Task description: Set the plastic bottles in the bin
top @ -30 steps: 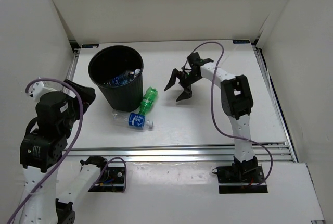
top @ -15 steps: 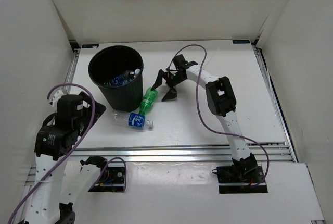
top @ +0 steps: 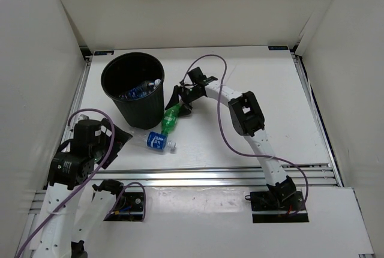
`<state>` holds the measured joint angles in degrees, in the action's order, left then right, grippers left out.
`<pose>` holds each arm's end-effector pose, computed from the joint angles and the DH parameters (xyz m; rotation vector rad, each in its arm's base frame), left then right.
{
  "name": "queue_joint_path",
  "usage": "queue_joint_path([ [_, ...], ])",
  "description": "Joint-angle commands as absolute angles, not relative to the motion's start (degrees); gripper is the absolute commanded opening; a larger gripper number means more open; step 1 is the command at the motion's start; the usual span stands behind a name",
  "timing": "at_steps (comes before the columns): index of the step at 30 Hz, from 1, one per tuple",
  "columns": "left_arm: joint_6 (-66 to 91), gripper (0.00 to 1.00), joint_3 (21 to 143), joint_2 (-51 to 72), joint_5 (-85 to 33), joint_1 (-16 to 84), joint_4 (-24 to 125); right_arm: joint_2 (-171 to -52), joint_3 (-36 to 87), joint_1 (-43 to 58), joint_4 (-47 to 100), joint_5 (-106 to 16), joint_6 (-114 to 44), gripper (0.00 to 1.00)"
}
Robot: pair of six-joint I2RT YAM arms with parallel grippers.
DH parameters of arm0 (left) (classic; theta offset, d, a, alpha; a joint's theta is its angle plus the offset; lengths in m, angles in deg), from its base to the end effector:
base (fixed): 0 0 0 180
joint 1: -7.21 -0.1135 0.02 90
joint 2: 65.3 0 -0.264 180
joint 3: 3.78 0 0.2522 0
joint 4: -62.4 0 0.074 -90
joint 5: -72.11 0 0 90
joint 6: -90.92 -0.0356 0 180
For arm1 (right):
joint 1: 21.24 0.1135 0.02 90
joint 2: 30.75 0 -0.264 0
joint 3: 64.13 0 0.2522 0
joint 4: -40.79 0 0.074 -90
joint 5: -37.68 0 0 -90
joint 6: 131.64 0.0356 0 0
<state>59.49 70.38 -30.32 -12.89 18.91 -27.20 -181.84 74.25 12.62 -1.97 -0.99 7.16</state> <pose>0.0681 -0.0109 0.3398 -1.0283 2.2736 -0.4276 0.4426 0.3305 0.1064 0.0467 -2.6146 -1.4641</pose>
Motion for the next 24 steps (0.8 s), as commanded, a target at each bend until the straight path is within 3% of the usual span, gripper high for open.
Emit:
queue_joint_path([
  [1,59.7,1.0,67.7,-30.8,-15.7,18.8,-24.4,-177.4,64.6,11.5,-4.6,-2.3,6.2,0.32],
  [7,64.3,1.0,58.9,-33.7,-19.6,18.8,-15.3,-154.5,39.7,4.2,-6.4,-8.7,-2.3,0.2],
  [12,66.5,1.0,49.5,-35.8,-24.2,18.8,-5.5,-133.9,36.3,-3.8,-8.2,-9.3,-1.2,0.15],
  [18,68.2,1.0,40.9,-34.5,-24.2,18.8,2.0,-128.7,52.9,0.3,2.2,-4.7,1.3,0.15],
  [24,67.6,1.0,39.6,-27.0,-24.2,18.8,5.0,-146.7,93.6,12.4,-5.8,-12.8,-4.6,0.2],
])
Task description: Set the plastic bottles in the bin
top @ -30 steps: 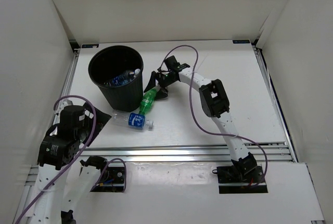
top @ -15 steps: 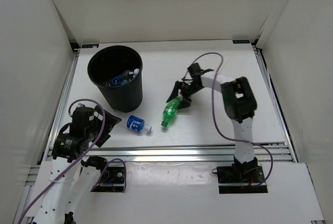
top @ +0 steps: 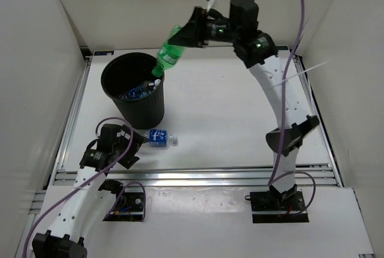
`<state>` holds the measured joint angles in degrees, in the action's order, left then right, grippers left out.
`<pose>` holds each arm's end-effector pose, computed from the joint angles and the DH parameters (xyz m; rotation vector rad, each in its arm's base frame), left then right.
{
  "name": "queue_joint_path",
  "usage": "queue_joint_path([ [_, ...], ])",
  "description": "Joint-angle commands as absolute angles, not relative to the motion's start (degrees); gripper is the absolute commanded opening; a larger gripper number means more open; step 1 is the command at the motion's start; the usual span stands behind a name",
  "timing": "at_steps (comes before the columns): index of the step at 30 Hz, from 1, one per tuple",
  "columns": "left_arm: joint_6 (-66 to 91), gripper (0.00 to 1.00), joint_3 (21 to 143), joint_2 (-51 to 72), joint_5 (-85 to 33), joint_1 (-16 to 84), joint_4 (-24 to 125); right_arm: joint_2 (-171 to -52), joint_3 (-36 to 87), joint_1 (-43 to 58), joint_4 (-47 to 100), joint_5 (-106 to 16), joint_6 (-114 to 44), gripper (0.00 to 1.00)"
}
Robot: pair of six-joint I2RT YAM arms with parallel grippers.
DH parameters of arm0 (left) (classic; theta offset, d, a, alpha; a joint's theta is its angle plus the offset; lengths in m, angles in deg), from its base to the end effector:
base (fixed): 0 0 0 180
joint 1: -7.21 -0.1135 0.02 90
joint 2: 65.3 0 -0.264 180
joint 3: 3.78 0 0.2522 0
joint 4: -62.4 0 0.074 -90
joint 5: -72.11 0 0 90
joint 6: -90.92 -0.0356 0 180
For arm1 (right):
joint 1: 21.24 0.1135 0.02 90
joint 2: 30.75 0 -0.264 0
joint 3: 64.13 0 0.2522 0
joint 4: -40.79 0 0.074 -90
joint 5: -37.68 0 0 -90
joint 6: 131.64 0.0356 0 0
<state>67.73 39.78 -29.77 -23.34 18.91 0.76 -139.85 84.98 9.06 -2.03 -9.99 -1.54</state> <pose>0.1166 -0.0276 0.2141 -1.1821 2.3546 -0.6450 0.3330 0.2224 0.5202 -0.4873 1.7770 1.4959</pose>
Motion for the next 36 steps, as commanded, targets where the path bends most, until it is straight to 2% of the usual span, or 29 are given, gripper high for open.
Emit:
queue_joint_path([
  [1,66.8,1.0,40.1,-26.1,-24.2,18.8,5.0,-147.7,95.2,15.3,-4.2,-16.3,-5.8,0.25],
  [2,66.8,1.0,40.8,-25.2,-24.2,18.8,5.0,-147.7,94.7,16.5,-1.5,-17.8,-6.3,0.27],
  [4,65.2,1.0,41.7,-23.5,-24.9,18.8,5.0,-147.2,89.0,20.0,4.2,-22.0,-7.8,0.39],
  [6,64.4,1.0,42.5,-22.9,-24.9,18.8,5.0,-150.4,91.7,23.3,6.7,-26.3,-12.5,0.57],
  [7,63.9,1.0,43.4,-22.9,-24.9,18.8,5.0,-152.0,96.0,24.2,6.7,-29.3,-14.0,0.73],
  [8,63.9,1.0,43.4,-22.9,-24.9,18.8,5.0,-154.5,97.0,25.0,7.9,-30.6,-15.3,1.0],
  [12,64.5,1.0,44.6,-21.7,-24.9,18.8,5.0,-150.3,95.6,25.6,7.2,-33.8,-16.9,1.0],
  [16,67.0,1.0,44.6,-21.2,-24.4,18.8,7.4,-135.9,87.5,25.6,6.5,-36.8,-16.9,1.0],
  [20,73.3,1.0,41.3,-19.0,-23.9,18.8,10.2,-130.2,87.5,24.9,-3.1,-36.9,-17.6,1.0],
  [24,74.6,1.0,40.0,-14.4,-23.3,18.8,11.4,-122.8,80.1,23.4,-9.0,-34.2,-17.6,1.0],
  [32,81.3,1.0,39.9,-9.4,-16.2,18.8,13.7,-116.5,73.7,22.4,-18.5,-31.6,-18.1,1.0],
  [36,89.8,1.0,37.0,-12.1,-12.8,19.4,17.2,-116.0,73.7,22.4,-21.0,-29.8,-18.6,1.0],
])
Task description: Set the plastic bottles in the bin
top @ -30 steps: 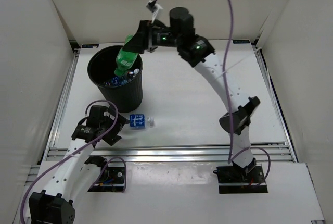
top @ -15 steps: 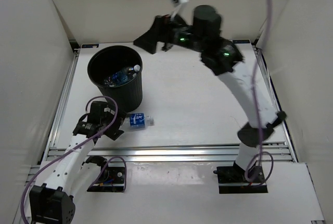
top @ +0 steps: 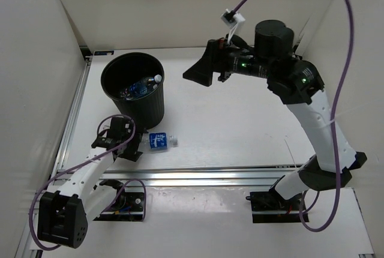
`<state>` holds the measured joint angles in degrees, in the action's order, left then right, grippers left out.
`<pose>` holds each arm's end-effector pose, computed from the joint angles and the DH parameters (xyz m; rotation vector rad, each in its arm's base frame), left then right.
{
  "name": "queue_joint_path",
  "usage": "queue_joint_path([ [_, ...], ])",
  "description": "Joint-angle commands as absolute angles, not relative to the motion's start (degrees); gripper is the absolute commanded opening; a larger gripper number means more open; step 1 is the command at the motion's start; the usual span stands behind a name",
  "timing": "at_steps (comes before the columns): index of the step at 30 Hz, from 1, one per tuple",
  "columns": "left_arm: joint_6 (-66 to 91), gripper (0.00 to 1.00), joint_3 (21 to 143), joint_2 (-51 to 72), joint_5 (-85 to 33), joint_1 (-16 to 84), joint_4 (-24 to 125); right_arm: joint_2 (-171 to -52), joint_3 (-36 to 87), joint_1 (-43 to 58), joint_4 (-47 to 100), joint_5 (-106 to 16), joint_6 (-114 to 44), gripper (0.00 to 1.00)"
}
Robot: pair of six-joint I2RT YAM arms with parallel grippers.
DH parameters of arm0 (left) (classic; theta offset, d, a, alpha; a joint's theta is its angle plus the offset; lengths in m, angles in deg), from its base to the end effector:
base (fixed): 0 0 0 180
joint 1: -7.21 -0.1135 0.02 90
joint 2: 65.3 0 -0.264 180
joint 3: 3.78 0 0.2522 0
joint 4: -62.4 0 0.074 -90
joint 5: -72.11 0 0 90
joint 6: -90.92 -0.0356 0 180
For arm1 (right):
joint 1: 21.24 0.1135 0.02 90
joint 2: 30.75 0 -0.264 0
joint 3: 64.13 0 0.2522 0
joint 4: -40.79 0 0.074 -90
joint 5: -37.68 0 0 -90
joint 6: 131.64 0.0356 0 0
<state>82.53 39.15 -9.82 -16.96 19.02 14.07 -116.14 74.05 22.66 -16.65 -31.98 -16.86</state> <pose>0.1664 -0.0342 0.1805 -1.5711 2.2421 -0.5024 0.1776 0.1880 0.5688 -0.5818 1.6942 1.1809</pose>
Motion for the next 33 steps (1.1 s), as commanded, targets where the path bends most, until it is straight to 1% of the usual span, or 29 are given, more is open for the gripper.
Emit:
queue_joint_path([
  [1,91.1,1.0,36.3,-12.1,-12.8,19.9,17.7,-116.0,73.7,22.4,-22.2,-29.8,-18.6,1.0],
  [3,92.6,1.0,34.5,-12.1,-12.2,20.0,17.7,-116.0,73.7,21.7,-22.9,-29.2,-18.6,1.0],
  [9,94.8,1.0,29.7,-9.5,-17.0,20.0,19.4,-116.0,74.3,19.4,-24.0,-25.8,-18.6,1.0],
  [12,94.7,0.89,28.2,-11.2,-17.6,20.0,20.0,-116.5,74.8,17.9,-25.1,-24.0,-18.6,1.0],
  [14,94.7,0.8,27.1,-15.1,-17.6,20.0,20.0,-116.5,74.2,17.2,-25.1,-23.2,-18.6,1.0],
  [15,94.7,0.65,26.1,-16.9,-17.6,20.0,20.0,-116.5,74.2,17.2,-25.1,-22.7,-18.6,1.0],
  [17,94.7,0.46,25.5,-23.8,-18.3,20.0,20.0,-117.1,74.2,17.2,-25.1,-21.9,-18.1,1.0],
  [18,94.7,0.35,24.8,-26.5,-20.4,20.0,20.0,-117.1,74.2,17.2,-25.1,-21.2,-18.1,1.0],
  [21,100.1,0.34,25.9,-37.5,-23.2,20.0,15.7,-117.6,73.5,17.2,-25.1,-21.8,-18.1,1.0],
  [23,102.0,0.35,31.7,-43.6,-21.7,20.5,9.4,-117.0,72.0,16.6,-24.5,-23.2,-17.6,1.0],
  [24,102.6,0.37,34.8,-44.6,-20.2,20.5,6.5,-117.0,71.2,16.6,-24.5,-24.3,-17.0,1.0],
  [25,102.6,0.37,41.8,-44.6,-16.4,20.5,3.8,-115.7,70.4,16.6,-24.0,-24.8,-17.0,1.0],
  [26,101.8,0.38,45.7,-44.6,-14.5,20.5,-1.1,-115.1,68.4,16.0,-23.0,-24.8,-16.4,1.0],
  [28,97.4,0.42,53.5,-42.2,-10.1,20.5,-4.3,-113.5,66.4,15.3,-21.7,-25.3,-15.9,1.0],
  [29,95.0,0.42,61.2,-40.6,-9.2,20.5,-5.1,-112.9,65.6,15.3,-21.7,-25.3,-15.9,1.0],
  [31,88.3,0.44,68.8,-34.7,-7.4,20.5,-5.8,-111.6,63.3,14.8,-21.1,-26.0,-15.9,1.0],
  [32,85.5,0.44,76.7,-32.3,-6.6,20.5,-4.6,-111.6,62.7,14.3,-21.1,-26.6,-15.9,1.0],
  [33,80.2,0.46,81.0,-26.6,-5.6,20.5,-3.5,-111.1,61.9,14.3,-21.1,-26.6,-15.4,1.0],
])
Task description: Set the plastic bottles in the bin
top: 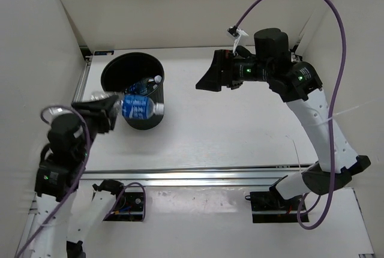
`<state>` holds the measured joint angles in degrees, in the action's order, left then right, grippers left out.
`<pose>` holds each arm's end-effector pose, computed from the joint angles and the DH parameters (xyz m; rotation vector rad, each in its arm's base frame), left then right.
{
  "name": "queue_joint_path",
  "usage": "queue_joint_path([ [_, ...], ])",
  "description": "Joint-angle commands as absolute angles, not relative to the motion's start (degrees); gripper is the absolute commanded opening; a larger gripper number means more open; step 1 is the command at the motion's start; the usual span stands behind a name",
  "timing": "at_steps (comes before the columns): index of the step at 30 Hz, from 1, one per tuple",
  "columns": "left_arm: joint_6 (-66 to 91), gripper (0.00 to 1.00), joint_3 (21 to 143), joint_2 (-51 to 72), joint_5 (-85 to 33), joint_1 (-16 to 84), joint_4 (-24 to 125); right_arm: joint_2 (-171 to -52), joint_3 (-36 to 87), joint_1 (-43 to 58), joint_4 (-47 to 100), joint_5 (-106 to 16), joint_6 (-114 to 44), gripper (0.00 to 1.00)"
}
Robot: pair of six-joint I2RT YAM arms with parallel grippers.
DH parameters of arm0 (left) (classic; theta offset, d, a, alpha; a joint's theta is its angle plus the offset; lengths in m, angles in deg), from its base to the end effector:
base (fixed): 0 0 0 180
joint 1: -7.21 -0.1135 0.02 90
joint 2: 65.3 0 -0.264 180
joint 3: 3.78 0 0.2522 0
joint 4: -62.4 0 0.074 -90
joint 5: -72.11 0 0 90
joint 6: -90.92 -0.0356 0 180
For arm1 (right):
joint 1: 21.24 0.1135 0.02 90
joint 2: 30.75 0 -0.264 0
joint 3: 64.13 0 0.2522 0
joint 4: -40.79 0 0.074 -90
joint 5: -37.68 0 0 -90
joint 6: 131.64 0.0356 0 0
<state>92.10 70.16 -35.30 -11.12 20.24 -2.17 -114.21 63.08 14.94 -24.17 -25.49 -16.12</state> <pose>0.0743 -0.0129 0.3820 -1.3831 1.5678 -1.0649 0.2090 0.1728 0.5119 -0.5252 2.0158 1.1427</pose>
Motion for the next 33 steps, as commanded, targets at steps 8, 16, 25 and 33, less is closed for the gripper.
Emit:
queue_joint_path([
  [8,42.8,0.53,133.5,11.4,11.3,20.5,-7.1,-110.6,63.0,13.7,-21.7,-26.6,-15.4,1.0],
  [16,34.7,0.68,128.4,18.9,15.9,20.5,-5.1,-105.4,60.0,12.7,-24.1,-30.6,-16.4,1.0],
  [25,36.1,1.0,120.6,5.8,17.1,22.4,-2.0,-106.9,59.4,7.2,-37.7,-34.8,-15.8,1.0],
  [33,47.2,1.0,88.1,-20.6,15.4,22.4,-12.5,-104.2,51.1,1.7,-36.2,-32.7,-15.6,1.0],
])
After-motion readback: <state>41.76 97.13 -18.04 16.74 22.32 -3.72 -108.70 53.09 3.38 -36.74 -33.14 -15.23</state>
